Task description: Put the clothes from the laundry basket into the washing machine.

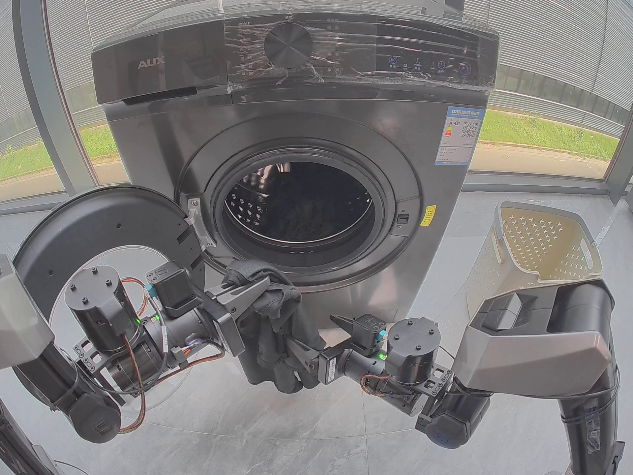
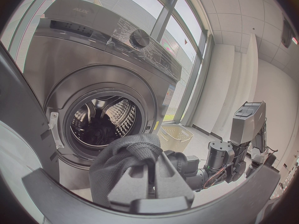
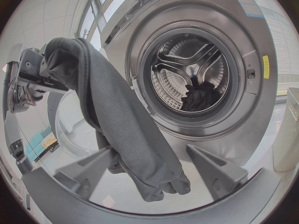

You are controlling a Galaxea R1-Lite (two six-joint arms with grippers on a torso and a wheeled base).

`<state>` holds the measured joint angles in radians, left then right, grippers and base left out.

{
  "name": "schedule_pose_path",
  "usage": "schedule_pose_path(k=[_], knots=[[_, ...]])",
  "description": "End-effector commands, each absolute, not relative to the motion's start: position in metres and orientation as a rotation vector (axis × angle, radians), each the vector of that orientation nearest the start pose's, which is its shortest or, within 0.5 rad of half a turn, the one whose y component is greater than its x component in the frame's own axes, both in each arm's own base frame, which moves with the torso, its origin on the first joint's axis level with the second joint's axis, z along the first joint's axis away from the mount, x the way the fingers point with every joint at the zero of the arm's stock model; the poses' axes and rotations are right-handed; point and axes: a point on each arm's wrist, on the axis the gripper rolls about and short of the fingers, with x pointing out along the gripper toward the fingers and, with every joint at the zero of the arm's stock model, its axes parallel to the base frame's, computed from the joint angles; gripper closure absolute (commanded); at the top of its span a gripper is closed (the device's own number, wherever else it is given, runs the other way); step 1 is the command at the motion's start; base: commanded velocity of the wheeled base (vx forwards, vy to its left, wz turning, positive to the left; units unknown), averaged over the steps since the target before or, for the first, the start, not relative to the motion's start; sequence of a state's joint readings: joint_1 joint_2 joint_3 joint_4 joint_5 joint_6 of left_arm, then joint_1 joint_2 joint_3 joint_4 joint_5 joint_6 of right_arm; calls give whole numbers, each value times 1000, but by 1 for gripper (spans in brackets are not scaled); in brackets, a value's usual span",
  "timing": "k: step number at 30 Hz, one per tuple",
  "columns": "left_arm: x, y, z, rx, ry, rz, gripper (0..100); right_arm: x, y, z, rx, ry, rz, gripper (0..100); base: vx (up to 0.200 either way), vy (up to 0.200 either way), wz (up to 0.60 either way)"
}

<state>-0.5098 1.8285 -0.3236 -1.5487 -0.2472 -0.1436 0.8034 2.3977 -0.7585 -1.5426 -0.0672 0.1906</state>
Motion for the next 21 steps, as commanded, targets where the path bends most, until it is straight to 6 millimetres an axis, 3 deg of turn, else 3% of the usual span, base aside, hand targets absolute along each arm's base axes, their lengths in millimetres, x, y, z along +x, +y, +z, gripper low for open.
schedule_pose_path(k=[1, 11, 21], knots=[[228, -135, 125, -143, 10, -761, 100, 270, 277, 14, 143, 157, 722, 100, 0, 0, 0], [228, -134, 125, -144, 13, -759, 100, 269, 276, 16, 147, 155, 722, 100, 0, 0, 0], [229, -133, 119, -141, 39, -753, 100, 259, 245, 69, 177, 73, 655, 100, 0, 0, 0]])
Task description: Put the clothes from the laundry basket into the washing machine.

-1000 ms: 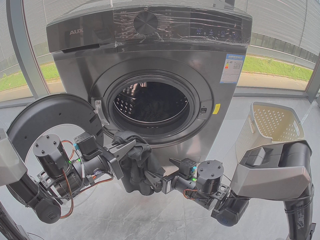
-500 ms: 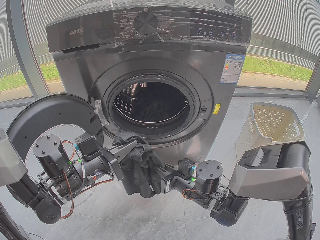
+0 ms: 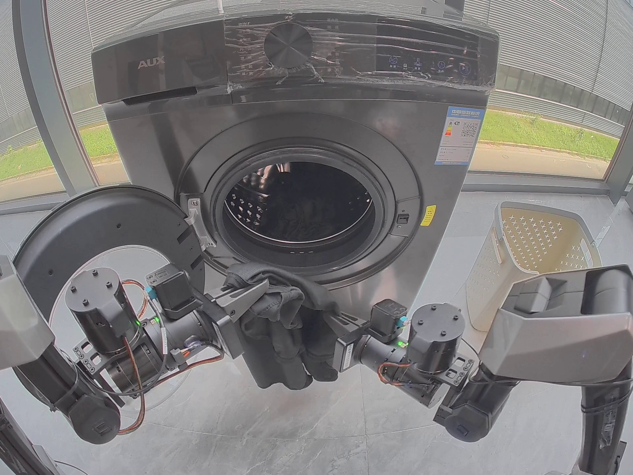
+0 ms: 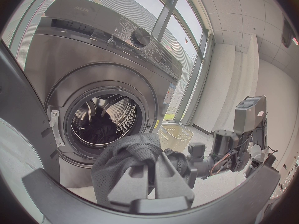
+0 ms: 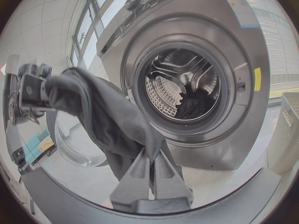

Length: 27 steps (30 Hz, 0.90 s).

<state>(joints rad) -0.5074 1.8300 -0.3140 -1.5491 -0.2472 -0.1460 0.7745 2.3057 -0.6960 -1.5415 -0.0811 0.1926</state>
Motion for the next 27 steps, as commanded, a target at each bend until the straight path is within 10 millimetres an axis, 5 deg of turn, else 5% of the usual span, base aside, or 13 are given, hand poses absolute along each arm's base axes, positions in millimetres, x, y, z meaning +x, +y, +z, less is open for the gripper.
schedule_pose_path(k=[1, 9, 10, 15, 22, 27], knots=[[229, -133, 118, -141, 41, -753, 100, 259, 244, 71, 180, 69, 651, 100, 0, 0, 0], [225, -132, 114, -137, 68, -765, 100, 260, 243, 78, 192, 44, 644, 100, 0, 0, 0], [224, -132, 113, -135, 73, -767, 0, 262, 243, 80, 195, 37, 640, 100, 0, 0, 0], [223, -132, 108, -138, 96, -778, 0, 266, 242, 95, 218, -14, 634, 100, 0, 0, 0], [225, -128, 74, -110, 243, -742, 0, 266, 239, 106, 234, -46, 632, 100, 0, 0, 0], [221, -125, 72, -103, 257, -738, 0, 269, 240, 114, 245, -76, 627, 100, 0, 0, 0]])
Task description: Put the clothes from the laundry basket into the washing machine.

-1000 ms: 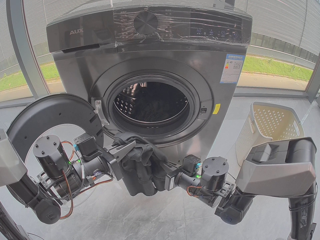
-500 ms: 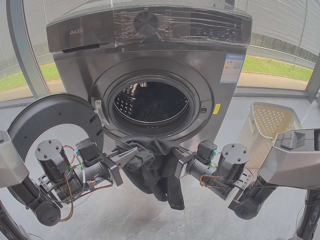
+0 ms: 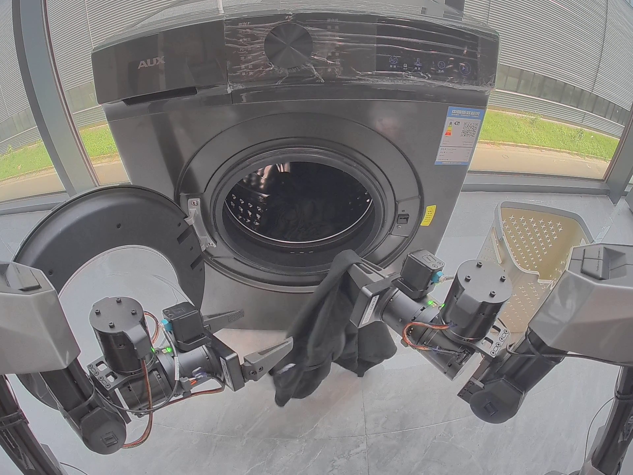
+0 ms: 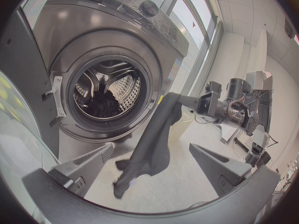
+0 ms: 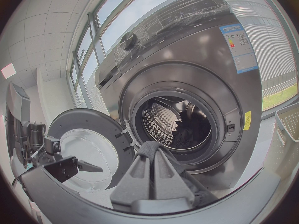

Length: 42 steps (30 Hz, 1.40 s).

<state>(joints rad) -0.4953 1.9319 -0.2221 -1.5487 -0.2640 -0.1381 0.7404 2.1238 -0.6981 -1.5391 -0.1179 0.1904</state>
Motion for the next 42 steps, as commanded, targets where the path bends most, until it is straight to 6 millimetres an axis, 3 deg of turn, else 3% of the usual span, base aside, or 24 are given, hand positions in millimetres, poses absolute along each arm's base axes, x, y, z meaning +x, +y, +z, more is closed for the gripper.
schedule_pose_path(k=[1, 21, 31, 42], knots=[[221, -125, 71, -102, 262, -738, 0, 269, 241, 114, 245, -76, 627, 100, 0, 0, 0], [212, -119, 36, -31, 423, -737, 0, 287, 251, 144, 303, -192, 565, 100, 0, 0, 0], [236, -128, -10, 28, 525, -724, 0, 284, 256, 153, 317, -215, 584, 100, 0, 0, 0], [267, -137, -28, 0, 490, -743, 0, 276, 264, 154, 320, -211, 611, 100, 0, 0, 0]])
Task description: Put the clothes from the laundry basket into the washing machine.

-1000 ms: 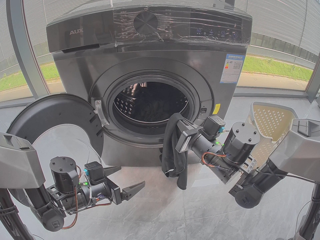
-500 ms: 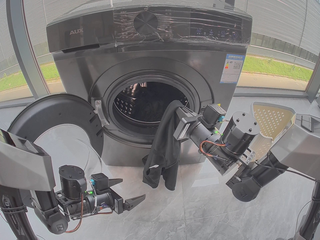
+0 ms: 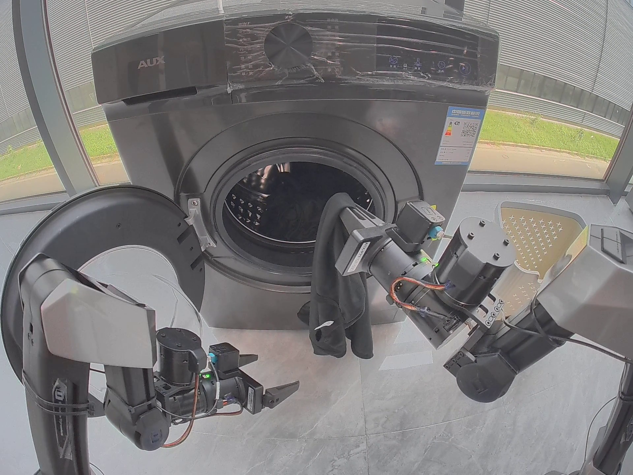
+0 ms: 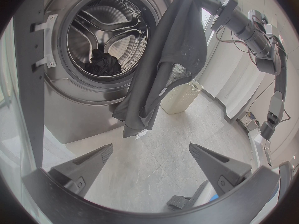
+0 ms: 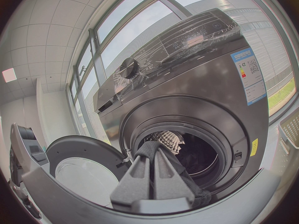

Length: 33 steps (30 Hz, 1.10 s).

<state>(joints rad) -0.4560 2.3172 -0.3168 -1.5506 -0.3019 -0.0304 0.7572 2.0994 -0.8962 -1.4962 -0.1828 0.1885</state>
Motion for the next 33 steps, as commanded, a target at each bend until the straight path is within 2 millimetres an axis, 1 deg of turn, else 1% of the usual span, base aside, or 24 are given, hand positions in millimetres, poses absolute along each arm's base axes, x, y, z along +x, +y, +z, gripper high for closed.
schedule_pose_path(k=[1, 6, 10, 16, 18, 21, 22, 24, 28, 29, 33], knots=[[270, -139, -29, -2, 481, -743, 0, 276, 264, 154, 321, -211, 611, 100, 0, 0, 0], [287, -143, -36, -12, 448, -737, 0, 273, 267, 154, 322, -209, 622, 100, 0, 0, 0], [293, -146, -43, -19, 447, -760, 0, 273, 268, 155, 324, -213, 623, 100, 0, 0, 0], [310, -146, -59, -31, 439, -744, 0, 269, 269, 157, 329, -219, 633, 100, 0, 0, 0], [320, -144, -67, -36, 427, -726, 0, 265, 273, 158, 333, -217, 648, 100, 0, 0, 0], [330, -145, -77, -38, 417, -715, 0, 258, 277, 159, 339, -215, 668, 100, 0, 0, 0], [330, -145, -78, -38, 417, -715, 0, 258, 276, 159, 340, -216, 669, 100, 0, 0, 0], [340, -145, -88, -38, 401, -706, 0, 253, 277, 160, 342, -211, 678, 100, 0, 0, 0], [343, -148, -88, -57, 400, -710, 0, 252, 276, 159, 346, -207, 658, 100, 0, 0, 0], [346, -149, -88, -63, 391, -707, 100, 252, 276, 158, 345, -205, 656, 100, 0, 0, 0], [353, -149, -86, -65, 360, -692, 100, 253, 275, 158, 348, -207, 650, 100, 0, 0, 0]])
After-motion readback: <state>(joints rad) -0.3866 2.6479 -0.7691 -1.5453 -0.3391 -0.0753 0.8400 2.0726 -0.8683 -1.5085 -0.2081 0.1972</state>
